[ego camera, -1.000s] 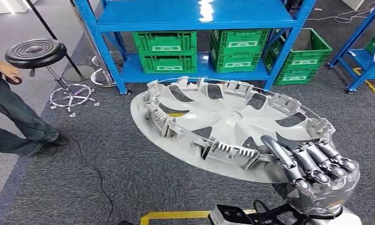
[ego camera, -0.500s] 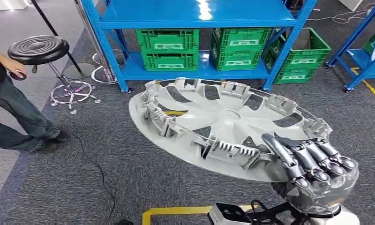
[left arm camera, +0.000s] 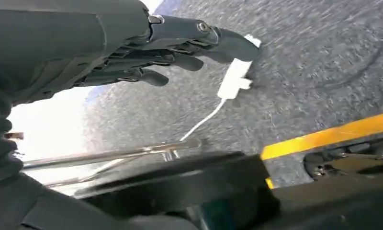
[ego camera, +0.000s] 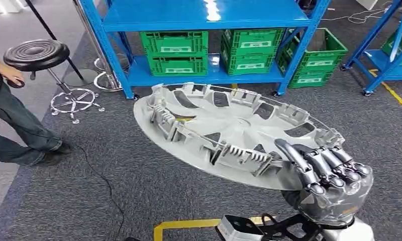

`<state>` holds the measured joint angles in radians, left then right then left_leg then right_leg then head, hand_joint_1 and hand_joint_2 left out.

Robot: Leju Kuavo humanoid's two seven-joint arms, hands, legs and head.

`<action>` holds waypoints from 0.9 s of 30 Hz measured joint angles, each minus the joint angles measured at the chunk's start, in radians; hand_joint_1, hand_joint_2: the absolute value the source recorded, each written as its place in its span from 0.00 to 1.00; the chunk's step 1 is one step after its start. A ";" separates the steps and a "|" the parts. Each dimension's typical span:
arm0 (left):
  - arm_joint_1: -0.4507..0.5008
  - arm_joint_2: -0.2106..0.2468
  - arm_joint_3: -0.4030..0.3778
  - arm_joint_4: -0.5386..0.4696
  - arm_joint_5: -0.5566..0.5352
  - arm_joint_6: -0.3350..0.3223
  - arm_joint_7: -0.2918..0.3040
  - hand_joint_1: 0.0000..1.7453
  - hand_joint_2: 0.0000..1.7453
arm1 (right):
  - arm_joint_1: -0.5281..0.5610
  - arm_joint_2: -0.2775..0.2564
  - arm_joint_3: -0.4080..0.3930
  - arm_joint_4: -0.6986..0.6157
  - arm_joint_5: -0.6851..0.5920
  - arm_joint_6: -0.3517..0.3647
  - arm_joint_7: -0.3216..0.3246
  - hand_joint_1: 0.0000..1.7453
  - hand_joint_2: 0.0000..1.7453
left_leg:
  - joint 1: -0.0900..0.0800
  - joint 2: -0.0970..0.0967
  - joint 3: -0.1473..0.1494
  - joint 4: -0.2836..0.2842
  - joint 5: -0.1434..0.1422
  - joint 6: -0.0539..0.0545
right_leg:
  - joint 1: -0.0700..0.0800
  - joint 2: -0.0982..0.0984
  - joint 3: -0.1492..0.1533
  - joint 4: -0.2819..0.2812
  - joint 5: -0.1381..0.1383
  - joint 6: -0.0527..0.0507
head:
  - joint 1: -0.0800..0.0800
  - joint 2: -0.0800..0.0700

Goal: Take the parts from the cabinet and place them on the table.

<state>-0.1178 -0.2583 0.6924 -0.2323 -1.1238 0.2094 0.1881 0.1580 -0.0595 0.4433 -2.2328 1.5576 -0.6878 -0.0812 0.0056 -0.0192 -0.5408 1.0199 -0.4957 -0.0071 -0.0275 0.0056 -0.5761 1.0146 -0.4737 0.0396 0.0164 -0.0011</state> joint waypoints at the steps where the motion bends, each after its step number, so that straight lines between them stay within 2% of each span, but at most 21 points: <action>1: 0.000 0.000 0.000 0.000 0.000 0.000 0.000 0.00 1.00 | 0.001 -0.002 0.005 0.002 -0.002 0.000 0.002 1.00 1.00 | -0.003 0.001 -0.003 0.001 0.001 0.006 | -0.002 0.000 -0.001 -0.005 0.005 0.007 | -0.003 0.000; 2: 0.000 -0.002 0.000 0.000 0.000 0.000 0.000 0.00 1.00 | 0.001 -0.003 0.008 0.003 -0.012 0.000 -0.002 1.00 1.00 | -0.002 0.004 -0.003 -0.005 0.005 0.015 | -0.003 0.003 0.000 -0.007 0.007 0.013 | -0.002 0.000; 4: 0.000 -0.003 0.000 0.000 0.001 0.000 0.000 0.00 1.00 | 0.002 -0.003 0.009 0.006 -0.038 0.000 -0.028 1.00 1.00 | 0.002 0.018 -0.002 -0.013 0.012 0.032 | -0.004 -0.003 -0.028 0.036 -0.032 0.016 | 0.000 0.000; 6: 0.000 -0.003 0.000 0.000 0.002 0.000 0.000 0.00 1.00 | 0.003 -0.003 0.009 0.006 -0.056 0.000 -0.053 1.00 1.00 | -0.004 0.032 -0.007 -0.012 0.013 0.043 | -0.002 -0.003 -0.100 0.196 -0.108 0.016 | 0.004 0.000; 7: 0.001 -0.003 0.000 0.000 0.002 0.000 0.000 0.00 1.00 | 0.005 -0.003 0.009 0.009 -0.070 0.000 -0.077 1.00 1.00 | -0.009 0.040 -0.008 -0.012 0.014 0.046 | -0.001 -0.003 -0.135 0.271 -0.135 0.015 | 0.004 0.000; 8: 0.002 -0.003 0.000 0.000 0.003 0.000 0.000 0.00 1.00 | 0.009 -0.003 0.008 0.011 -0.078 0.000 -0.095 1.00 1.00 | -0.013 0.047 -0.008 -0.012 0.014 0.048 | 0.000 -0.003 -0.153 0.310 -0.140 0.014 | 0.004 0.000; 9: 0.002 -0.003 0.001 0.000 0.003 0.000 0.000 0.00 1.00 | 0.014 -0.003 0.006 0.014 -0.089 0.000 -0.116 1.00 1.00 | -0.017 0.054 -0.008 -0.012 0.014 0.048 | 0.001 -0.004 -0.145 0.299 -0.122 0.011 | 0.003 0.000; 10: 0.002 -0.003 0.001 0.000 0.003 0.000 0.000 0.00 1.00 | 0.018 -0.002 0.004 0.015 -0.098 0.000 -0.133 1.00 1.00 | -0.019 0.061 -0.007 -0.011 0.013 0.049 | 0.004 -0.006 -0.118 0.247 -0.088 0.006 | 0.004 0.000; 11: 0.002 -0.004 0.001 0.000 0.003 0.000 0.000 0.00 1.00 | 0.022 0.000 0.000 0.015 -0.106 0.000 -0.149 1.00 1.00 | -0.021 0.070 -0.006 -0.010 0.012 0.050 | 0.009 -0.015 -0.070 0.158 -0.044 -0.002 | 0.003 0.000; 12: 0.002 -0.004 0.001 0.000 0.003 0.000 0.000 0.00 1.00 | 0.023 0.003 -0.003 0.015 -0.113 0.000 -0.167 1.00 1.00 | -0.023 0.077 -0.003 -0.008 0.010 0.049 | 0.016 -0.044 -0.018 0.060 -0.005 -0.010 | 0.004 0.000; 13: 0.002 -0.003 0.001 0.000 0.003 0.000 0.000 0.00 1.00 | 0.023 0.007 -0.008 0.016 -0.121 0.000 -0.184 1.00 1.00 | -0.028 0.085 -0.004 -0.007 0.008 0.047 | 0.028 -0.095 0.005 0.016 -0.024 -0.016 | 0.003 0.000; 16: 0.003 -0.001 0.001 0.000 0.003 0.002 -0.001 0.00 1.00 | 0.028 0.022 -0.022 0.017 -0.132 0.000 -0.207 1.00 1.00 | -0.033 0.112 -0.007 -0.003 0.007 0.036 | 0.031 -0.066 0.005 0.007 -0.015 -0.027 | 0.003 0.000; 18: 0.001 0.002 0.001 -0.001 0.003 0.003 -0.002 0.00 1.00 | 0.034 0.029 -0.029 0.018 -0.139 0.000 -0.225 1.00 1.00 | -0.035 0.125 -0.005 0.001 -0.004 0.028 | 0.018 -0.044 0.006 -0.004 -0.004 -0.040 | 0.005 0.000; 19: 0.002 0.001 0.001 -0.001 0.003 0.003 -0.002 0.00 1.00 | 0.038 0.035 -0.036 0.018 -0.153 0.000 -0.252 1.00 1.00 | -0.031 0.082 -0.011 0.023 -0.025 0.018 | 0.016 -0.034 0.005 -0.005 -0.002 -0.044 | 0.001 0.000; 20: 0.005 0.000 0.001 -0.001 0.005 0.002 -0.004 0.00 1.00 | 0.042 0.055 -0.052 0.021 -0.184 0.000 -0.308 1.00 1.00 | -0.025 0.046 -0.038 0.087 -0.067 0.010 | 0.014 -0.023 0.002 -0.005 0.001 -0.047 | -0.003 0.000; 22: -0.001 0.003 0.002 -0.002 0.010 0.002 -0.006 0.00 1.00 | 0.056 0.089 -0.084 0.028 -0.247 0.000 -0.448 1.00 1.00 | -0.018 0.026 -0.096 0.238 -0.138 0.001 | 0.014 -0.002 -0.001 -0.004 0.003 -0.050 | -0.002 0.000; 23: -0.006 0.003 0.002 -0.002 0.012 0.002 -0.006 0.00 1.00 | 0.064 0.116 -0.113 0.035 -0.281 0.000 -0.524 1.00 1.00 | -0.017 0.025 -0.115 0.293 -0.153 -0.001 | 0.014 0.010 -0.001 -0.003 0.003 -0.049 | -0.002 0.000; 24: -0.007 0.003 0.002 -0.002 0.012 0.002 -0.006 0.00 1.00 | 0.073 0.140 -0.138 0.042 -0.297 0.000 -0.560 1.00 1.00 | -0.016 0.024 -0.110 0.295 -0.139 -0.002 | 0.014 0.024 0.001 -0.003 0.004 -0.049 | -0.002 0.000; 25: -0.006 0.003 0.002 -0.002 0.013 0.002 -0.006 0.00 1.00 | 0.079 0.157 -0.156 0.046 -0.301 0.000 -0.572 1.00 1.00 | -0.014 0.023 -0.090 0.256 -0.105 -0.001 | 0.014 0.039 0.001 -0.003 0.005 -0.047 | -0.002 0.000; 26: -0.005 0.002 0.002 -0.002 0.013 0.002 -0.006 0.00 1.00 | 0.085 0.168 -0.166 0.049 -0.303 0.000 -0.576 1.00 1.00 | -0.011 0.017 -0.054 0.177 -0.057 0.001 | 0.013 0.055 0.002 -0.003 0.007 -0.044 | -0.002 0.000; 27: -0.002 0.002 0.002 -0.002 0.012 0.001 -0.006 0.00 1.00 | 0.090 0.179 -0.176 0.052 -0.304 0.000 -0.578 1.00 1.00 | -0.007 -0.004 -0.014 0.087 -0.011 0.002 | 0.013 0.068 0.003 -0.002 0.008 -0.042 | -0.002 0.000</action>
<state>-0.1201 -0.2564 0.6939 -0.2338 -1.1116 0.2102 0.1823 0.2477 0.1194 0.2678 -2.1813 1.2531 -0.6878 -0.6592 -0.0015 -0.0234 -0.5550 1.1069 -0.5070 -0.0048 -0.0143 0.0736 -0.5733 1.0122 -0.4653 -0.0021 0.0149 -0.0011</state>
